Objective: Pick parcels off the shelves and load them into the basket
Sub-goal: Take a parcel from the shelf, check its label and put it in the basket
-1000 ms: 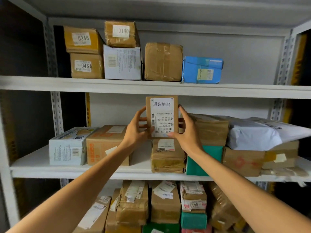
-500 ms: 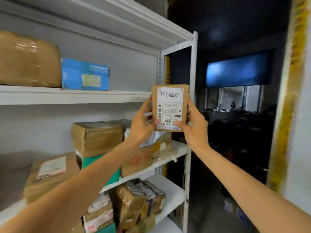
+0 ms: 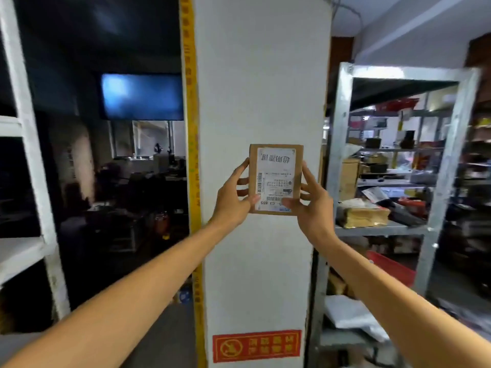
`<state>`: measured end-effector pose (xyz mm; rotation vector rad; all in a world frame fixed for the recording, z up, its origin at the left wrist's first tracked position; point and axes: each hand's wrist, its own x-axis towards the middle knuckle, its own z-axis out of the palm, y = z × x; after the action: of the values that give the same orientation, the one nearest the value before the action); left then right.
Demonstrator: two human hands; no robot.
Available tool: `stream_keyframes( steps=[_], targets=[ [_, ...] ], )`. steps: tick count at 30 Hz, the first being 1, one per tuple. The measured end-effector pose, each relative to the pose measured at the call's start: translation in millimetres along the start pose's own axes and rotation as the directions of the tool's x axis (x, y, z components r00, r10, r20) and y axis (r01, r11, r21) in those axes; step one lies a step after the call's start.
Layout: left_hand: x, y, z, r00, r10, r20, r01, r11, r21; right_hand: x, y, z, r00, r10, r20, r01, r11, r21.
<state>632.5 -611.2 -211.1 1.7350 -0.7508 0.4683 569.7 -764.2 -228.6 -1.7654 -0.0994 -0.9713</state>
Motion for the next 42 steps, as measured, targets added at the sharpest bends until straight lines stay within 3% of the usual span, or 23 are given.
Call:
stream_keyframes(
  steps=[5, 9, 12, 16, 24, 32, 38, 42],
  targets=[
    [5, -5, 123, 0.967, 0.006, 0.255, 0.02, 0.995, -0.098, -19, 43, -107, 0.985, 0.06, -0.16, -0.1, 0.963, -0.25],
    [5, 1, 216, 0.881, 0.022, 0.473, 0.087, 0.974, -0.207, -44, 51, -175, 0.933, 0.101, -0.345, -0.238, 0.892, -0.383],
    [-7, 16, 275, 0.795, 0.106, 0.597, 0.1, 0.948, -0.302, -70, 51, -214, 0.874, 0.104, -0.475, -0.339, 0.831, -0.441],
    [-30, 26, 333, 0.623, 0.223, 0.749, 0.122, 0.919, -0.375, -107, 57, -248, 0.777, 0.116, -0.619, -0.477, 0.75, -0.458],
    [-91, 34, 438, 0.373, 0.365, 0.853, 0.204, 0.865, -0.459, -170, 86, -305, 0.555, 0.142, -0.82, -0.719, 0.577, -0.387],
    [-180, -12, 538, 0.178, 0.289, 0.941, 0.286, 0.899, -0.331, -243, 177, -358, 0.434, 0.235, -0.869, -0.851, 0.422, -0.311],
    [-245, -58, 597, -0.014, 0.179, 0.984, 0.376, 0.913, -0.161, -300, 250, -373, 0.279, 0.326, -0.903, -0.907, 0.399, -0.136],
    [-286, -92, 640, -0.158, 0.07, 0.985, 0.4, 0.916, -0.001, -340, 301, -383, 0.134, 0.397, -0.908, -0.94, 0.341, 0.01]
  ],
)
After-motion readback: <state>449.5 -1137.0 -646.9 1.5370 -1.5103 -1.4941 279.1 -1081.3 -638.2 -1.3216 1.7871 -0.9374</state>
